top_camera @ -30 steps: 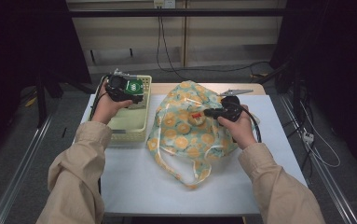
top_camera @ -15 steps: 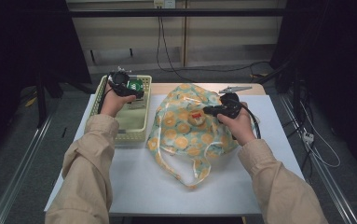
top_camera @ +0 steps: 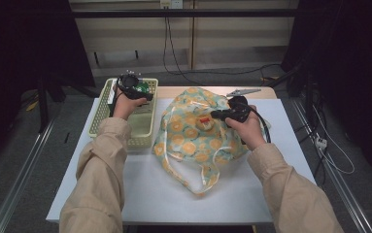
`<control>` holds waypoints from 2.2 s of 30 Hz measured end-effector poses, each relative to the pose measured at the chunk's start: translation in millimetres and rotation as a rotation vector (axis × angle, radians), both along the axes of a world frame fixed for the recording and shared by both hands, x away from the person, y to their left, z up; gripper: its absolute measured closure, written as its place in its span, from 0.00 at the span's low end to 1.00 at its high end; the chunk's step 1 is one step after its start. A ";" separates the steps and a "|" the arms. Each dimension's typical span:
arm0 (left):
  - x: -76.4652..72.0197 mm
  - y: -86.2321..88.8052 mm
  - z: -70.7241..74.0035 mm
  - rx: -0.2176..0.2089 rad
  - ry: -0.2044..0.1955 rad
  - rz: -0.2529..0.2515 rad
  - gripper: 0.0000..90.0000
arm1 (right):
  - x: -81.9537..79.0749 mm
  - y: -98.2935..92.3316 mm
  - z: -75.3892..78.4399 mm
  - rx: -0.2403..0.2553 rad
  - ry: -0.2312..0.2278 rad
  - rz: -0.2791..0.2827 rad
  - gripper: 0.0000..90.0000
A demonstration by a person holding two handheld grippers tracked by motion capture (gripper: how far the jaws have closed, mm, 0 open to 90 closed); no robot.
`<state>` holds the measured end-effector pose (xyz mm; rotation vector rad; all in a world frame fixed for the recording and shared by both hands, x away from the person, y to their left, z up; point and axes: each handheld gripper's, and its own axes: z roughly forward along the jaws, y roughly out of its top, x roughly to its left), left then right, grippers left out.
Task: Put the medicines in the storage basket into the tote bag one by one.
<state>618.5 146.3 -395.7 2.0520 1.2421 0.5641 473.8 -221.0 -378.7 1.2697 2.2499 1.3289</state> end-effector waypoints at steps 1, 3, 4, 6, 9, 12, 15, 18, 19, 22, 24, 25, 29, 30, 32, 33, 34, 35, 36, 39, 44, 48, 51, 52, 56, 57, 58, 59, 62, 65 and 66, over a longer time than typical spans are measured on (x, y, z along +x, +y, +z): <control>0.3 0.6 -0.5 0.009 -0.002 0.025 0.07 | 0.6 0.2 0.0 -0.001 0.002 0.000 1.00; 1.4 3.3 -3.4 -0.018 0.019 0.053 0.07 | 1.5 1.3 -0.2 0.001 0.003 -0.001 1.00; 1.6 4.4 -5.8 -0.007 0.044 0.060 0.06 | 1.8 2.0 -0.5 0.003 0.001 0.000 1.00; 1.9 5.1 -8.2 -0.012 0.059 0.070 0.05 | 1.8 3.4 -1.1 0.003 0.005 0.003 1.00; 2.5 4.8 -7.9 -0.022 0.056 0.076 0.05 | 1.8 3.4 -1.0 0.004 0.005 0.000 1.00; 2.3 3.7 -8.3 -0.020 0.068 0.090 0.06 | 1.3 2.7 -0.3 0.000 0.004 -0.003 1.00; -0.6 6.2 -5.0 -0.021 0.083 0.099 0.15 | 0.1 1.1 1.3 -0.006 -0.002 -0.003 1.00; -7.1 9.4 -2.5 -0.030 0.110 0.084 0.17 | -0.6 -0.9 2.3 -0.006 -0.004 -0.011 1.00; -10.3 11.2 -1.2 -0.017 0.118 0.072 0.17 | -0.6 -1.7 2.3 -0.008 -0.005 -0.013 1.00; -22.4 18.0 0.7 -0.016 0.133 0.052 0.17 | -1.7 -2.3 3.3 -0.010 -0.005 -0.023 1.00; -31.9 22.2 0.6 -0.015 0.130 0.034 0.17 | -2.6 -1.3 3.8 -0.017 -0.011 -0.022 1.00; -36.1 24.0 0.6 -0.018 0.132 0.025 0.17 | -3.2 -0.6 3.8 -0.019 -0.012 -0.024 1.00; -44.4 29.3 -1.2 -0.035 0.136 0.014 0.16 | -6.4 2.7 1.4 -0.020 -0.009 -0.023 1.00; -43.8 29.8 -1.8 -0.027 0.136 0.019 0.14 | -6.8 3.1 1.1 -0.021 -0.009 -0.024 1.00; -41.9 28.3 -3.5 -0.037 0.128 0.036 0.09 | -7.5 4.0 1.4 -0.020 -0.009 -0.022 1.00; -40.4 26.0 -5.0 -0.044 0.119 0.041 0.08 | -7.6 4.2 1.6 -0.022 -0.009 -0.022 1.00; -39.5 24.0 -6.1 -0.048 0.113 0.046 0.08 | -7.5 4.1 2.2 -0.023 -0.011 -0.021 1.00; -38.7 21.2 -6.9 -0.053 0.112 0.046 0.07 | -7.4 3.9 2.4 -0.022 -0.012 -0.021 1.00; -37.3 16.8 -8.2 -0.044 0.106 0.044 0.08 | -7.2 3.7 2.5 -0.021 -0.011 -0.022 1.00; -35.5 9.1 -11.8 -0.011 0.107 0.050 0.10 | -6.4 2.4 1.6 -0.019 -0.007 -0.024 1.00; -36.5 8.2 -9.6 -0.009 0.109 0.078 0.17 | -6.8 0.4 1.4 -0.021 -0.007 -0.027 1.00; -42.8 16.8 2.2 -0.018 0.125 0.078 0.18 | -7.6 -0.1 2.2 -0.015 -0.011 -0.030 1.00; -50.8 25.5 16.2 -0.038 0.113 0.058 0.18 | -8.1 1.4 1.5 -0.017 -0.012 -0.030 1.00; -54.0 27.8 21.3 -0.043 0.103 0.056 0.18 | -8.2 2.2 1.1 -0.017 -0.010 -0.029 1.00; -67.1 37.6 41.4 -0.064 0.083 0.023 0.18 | -7.8 4.5 -1.4 -0.014 -0.009 -0.032 1.00; -70.5 39.2 45.5 -0.068 0.082 0.016 0.18 | -7.7 4.9 -2.0 -0.015 -0.005 -0.034 1.00; -74.4 41.2 50.7 -0.078 0.076 0.001 0.18 | -7.8 5.3 -2.1 -0.016 -0.004 -0.036 1.00; -76.8 42.2 53.8 -0.080 0.076 -0.011 0.18 | -8.0 5.6 -2.0 -0.015 -0.005 -0.039 1.00; -86.0 42.4 64.7 -0.095 0.080 -0.065 0.18 | -7.9 6.0 -1.2 -0.021 -0.009 -0.038 1.00; -95.8 37.6 75.7 -0.096 0.068 -0.124 0.18 | -8.0 4.2 0.7 -0.014 -0.013 -0.044 1.00; -99.6 34.8 79.7 -0.097 0.068 -0.147 0.18 | -8.0 3.3 0.9 -0.014 -0.014 -0.047 1.00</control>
